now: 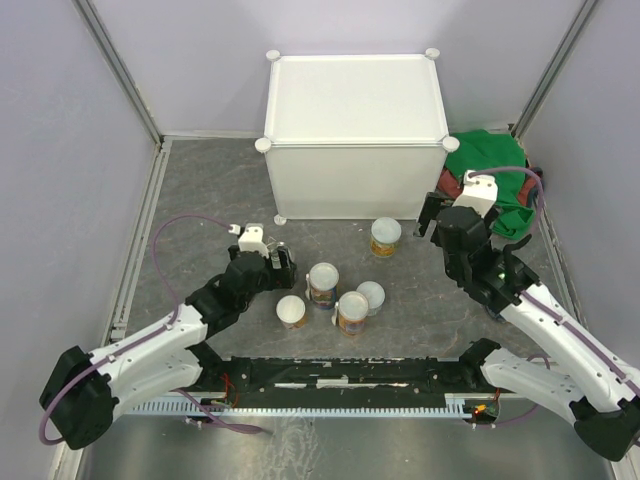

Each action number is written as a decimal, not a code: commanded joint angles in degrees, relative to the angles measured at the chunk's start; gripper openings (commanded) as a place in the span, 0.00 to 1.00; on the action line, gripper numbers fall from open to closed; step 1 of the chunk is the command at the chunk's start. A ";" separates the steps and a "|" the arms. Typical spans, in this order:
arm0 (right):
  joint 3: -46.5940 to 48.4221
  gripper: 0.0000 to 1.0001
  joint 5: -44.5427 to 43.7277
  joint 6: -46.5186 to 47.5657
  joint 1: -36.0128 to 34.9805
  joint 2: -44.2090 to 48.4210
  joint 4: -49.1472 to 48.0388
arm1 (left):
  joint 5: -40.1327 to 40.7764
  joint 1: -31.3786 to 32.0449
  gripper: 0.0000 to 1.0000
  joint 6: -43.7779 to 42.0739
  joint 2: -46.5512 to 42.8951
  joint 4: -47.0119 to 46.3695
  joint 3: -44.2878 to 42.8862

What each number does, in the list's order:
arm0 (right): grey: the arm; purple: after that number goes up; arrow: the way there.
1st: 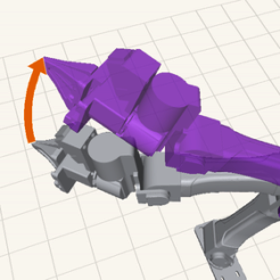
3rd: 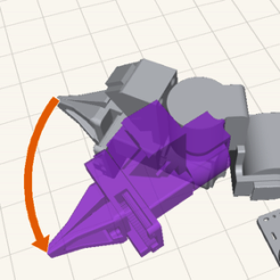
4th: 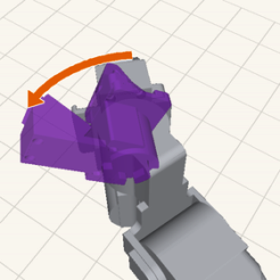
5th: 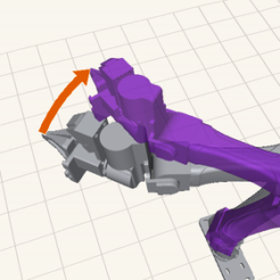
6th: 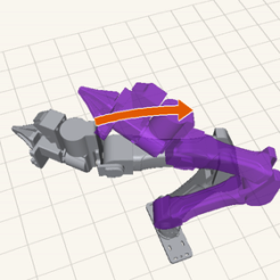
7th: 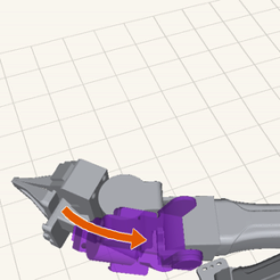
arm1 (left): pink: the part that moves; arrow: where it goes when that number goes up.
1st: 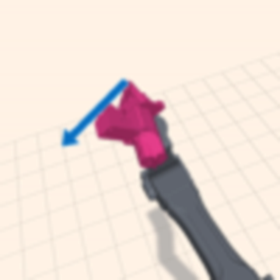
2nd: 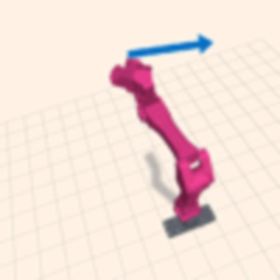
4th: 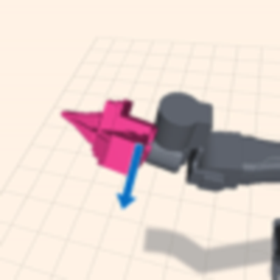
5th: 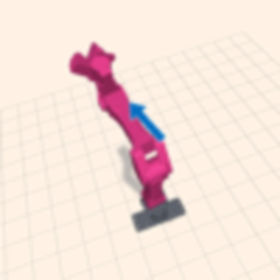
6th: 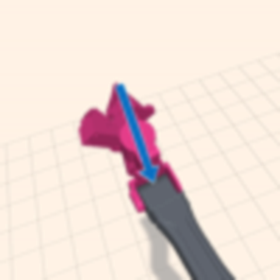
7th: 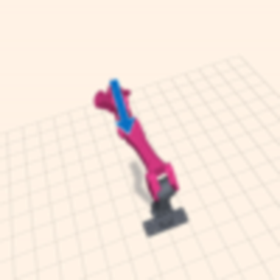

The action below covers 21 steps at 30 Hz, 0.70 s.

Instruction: Place and organize the canned foods onto the counter

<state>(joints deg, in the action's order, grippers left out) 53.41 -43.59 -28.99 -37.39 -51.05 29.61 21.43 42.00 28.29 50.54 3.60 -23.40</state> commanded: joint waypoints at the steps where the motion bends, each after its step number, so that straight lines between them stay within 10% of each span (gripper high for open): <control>1: 0.77 0.99 -1.02 0.95 -0.12 -0.34 -1.81 | 2.64 0.53 0.99 -1.13 2.33 -5.80 -1.45; 21: -1.01 0.99 -0.53 1.99 -0.15 -2.28 -5.69 | 22.79 4.15 0.99 -2.16 12.61 -30.21 4.39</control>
<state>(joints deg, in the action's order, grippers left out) 52.66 -43.66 -27.31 -37.39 -52.99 26.50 37.04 46.02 28.25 60.93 -17.30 -19.55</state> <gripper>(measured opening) 0.994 0.993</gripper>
